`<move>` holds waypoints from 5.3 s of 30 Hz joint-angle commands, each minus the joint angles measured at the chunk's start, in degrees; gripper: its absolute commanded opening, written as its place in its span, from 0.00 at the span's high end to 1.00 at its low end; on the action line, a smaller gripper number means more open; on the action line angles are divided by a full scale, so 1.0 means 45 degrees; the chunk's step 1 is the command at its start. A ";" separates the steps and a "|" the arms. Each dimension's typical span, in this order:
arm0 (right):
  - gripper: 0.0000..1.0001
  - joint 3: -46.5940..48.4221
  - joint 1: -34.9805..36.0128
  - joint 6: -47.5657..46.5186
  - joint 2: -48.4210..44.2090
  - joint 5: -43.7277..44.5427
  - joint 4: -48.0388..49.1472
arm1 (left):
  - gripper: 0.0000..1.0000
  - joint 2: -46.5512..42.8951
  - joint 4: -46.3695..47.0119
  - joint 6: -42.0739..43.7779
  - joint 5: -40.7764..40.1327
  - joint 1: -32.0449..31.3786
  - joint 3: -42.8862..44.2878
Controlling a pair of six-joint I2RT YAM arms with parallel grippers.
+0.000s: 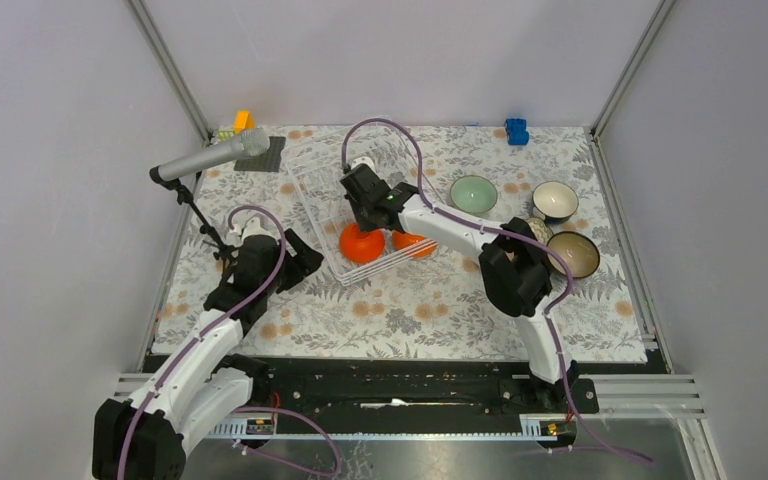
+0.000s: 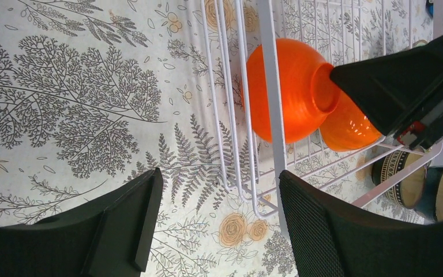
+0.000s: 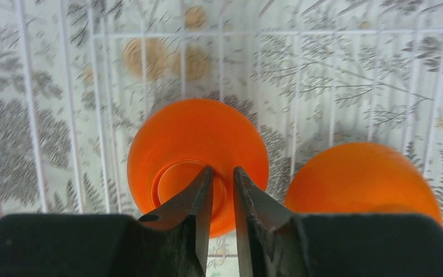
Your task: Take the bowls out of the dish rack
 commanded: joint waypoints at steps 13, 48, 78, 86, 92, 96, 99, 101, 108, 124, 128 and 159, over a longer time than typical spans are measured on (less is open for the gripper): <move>0.57 0.2517 -0.1080 0.1057 0.1716 -0.1843 -0.0582 | 0.21 -0.0681 0.0762 -0.0173 -0.0709 0.0056 0.0397; 0.43 0.1291 -0.3524 0.1906 0.1819 -0.6412 0.0762 | 0.22 0.5311 0.2060 0.0311 0.0303 0.0055 0.5241; 0.80 -0.0258 -0.5058 0.3074 0.1980 -0.8561 0.2268 | 0.04 0.8557 0.2260 -0.0360 0.1215 -0.0794 0.7435; 0.80 -0.0234 -0.5145 0.2826 0.1929 -0.8193 0.2052 | 0.01 0.9901 0.2117 -0.1970 0.0617 -0.0804 0.8068; 0.80 -0.0326 -0.5203 0.2719 0.1796 -0.8152 0.2014 | 0.03 1.0857 0.2791 -0.2692 0.1464 -0.0803 0.8281; 0.80 -0.0369 -0.5204 0.2613 0.1684 -0.8127 0.1963 | 0.09 1.1285 0.3643 -0.2835 0.2002 -0.0801 0.8211; 0.79 -0.0427 -0.5195 0.2520 0.1508 -0.8107 0.1956 | 0.09 1.1569 0.3619 -0.2796 0.1984 -0.0801 0.8465; 0.77 -0.0431 -0.5195 0.2442 0.1410 -0.8173 0.1955 | 0.09 1.1713 0.3642 -0.2830 0.1952 -0.0801 0.8546; 0.74 -0.0425 -0.5204 0.2157 0.1029 -0.8524 0.1934 | 0.12 1.2266 0.3972 -0.2875 0.2243 -0.0821 0.8741; 0.67 -0.0857 -0.5198 0.1501 -0.0512 -0.7900 0.1370 | 0.56 1.2316 0.5556 -0.2518 0.3381 -0.0960 0.8511; 0.66 -0.1134 -0.5195 0.1397 -0.1125 -0.7513 0.1370 | 0.60 1.2114 0.6199 -0.2361 0.3601 -0.0958 0.8265; 0.66 -0.4664 -0.5204 0.0126 -0.6947 -0.4096 0.0900 | 1.00 0.8529 0.4556 0.1073 0.2944 -0.2686 0.8555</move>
